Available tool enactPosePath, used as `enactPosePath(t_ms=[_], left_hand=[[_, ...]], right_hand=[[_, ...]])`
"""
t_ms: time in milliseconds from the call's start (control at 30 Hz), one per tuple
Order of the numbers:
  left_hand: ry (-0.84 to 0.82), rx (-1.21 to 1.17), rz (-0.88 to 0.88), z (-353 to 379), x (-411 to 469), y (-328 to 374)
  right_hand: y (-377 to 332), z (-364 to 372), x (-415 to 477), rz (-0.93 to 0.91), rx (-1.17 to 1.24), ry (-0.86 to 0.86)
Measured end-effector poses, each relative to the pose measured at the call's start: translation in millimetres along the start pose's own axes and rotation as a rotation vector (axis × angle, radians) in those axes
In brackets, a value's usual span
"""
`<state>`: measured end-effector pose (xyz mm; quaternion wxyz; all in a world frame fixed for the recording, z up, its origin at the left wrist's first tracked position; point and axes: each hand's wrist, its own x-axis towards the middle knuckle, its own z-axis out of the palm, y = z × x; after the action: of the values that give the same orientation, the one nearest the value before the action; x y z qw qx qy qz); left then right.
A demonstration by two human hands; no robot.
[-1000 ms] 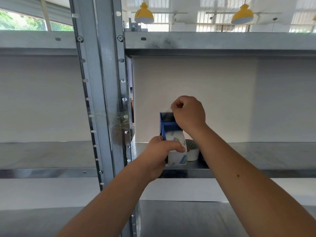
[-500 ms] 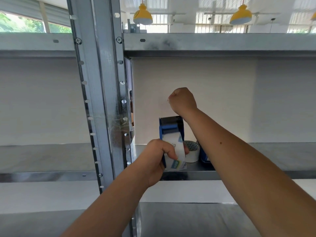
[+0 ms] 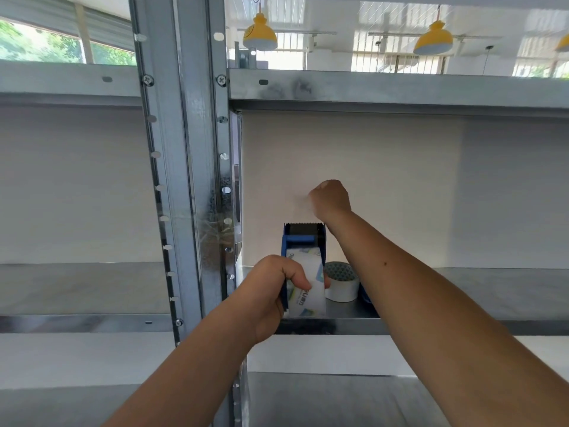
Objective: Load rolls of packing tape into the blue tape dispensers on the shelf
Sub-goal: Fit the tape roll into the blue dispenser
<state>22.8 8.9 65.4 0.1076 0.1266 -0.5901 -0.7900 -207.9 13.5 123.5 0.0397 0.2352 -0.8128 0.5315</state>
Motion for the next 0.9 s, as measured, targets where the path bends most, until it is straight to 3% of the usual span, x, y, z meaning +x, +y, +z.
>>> enactPosePath(t_ms=[133,333,467,733,900], left_hand=[[0.004,-0.060,0.085,-10.5,-2.0,10.3],[-0.031,-0.121,0.173,-15.1,-3.0,39.0],[-0.031,-0.109,0.178,-11.4,0.9,42.4],[0.005,-0.098,0.211,-14.0,18.6,35.7],[0.033,-0.148,0.136,-20.6,28.7,18.1]], right_hand=[[8.6,0.6,-11.8,0.150,0.241,-0.123],[25.2,3.6,-52.0,0.222,0.680,-0.436],[36.0,5.7,-62.5,0.266,0.912,-0.542],[64.0,8.2,-91.3,0.311,1.211,-0.607],[70.5,18.8,-109.0,0.412,1.178,-0.504]])
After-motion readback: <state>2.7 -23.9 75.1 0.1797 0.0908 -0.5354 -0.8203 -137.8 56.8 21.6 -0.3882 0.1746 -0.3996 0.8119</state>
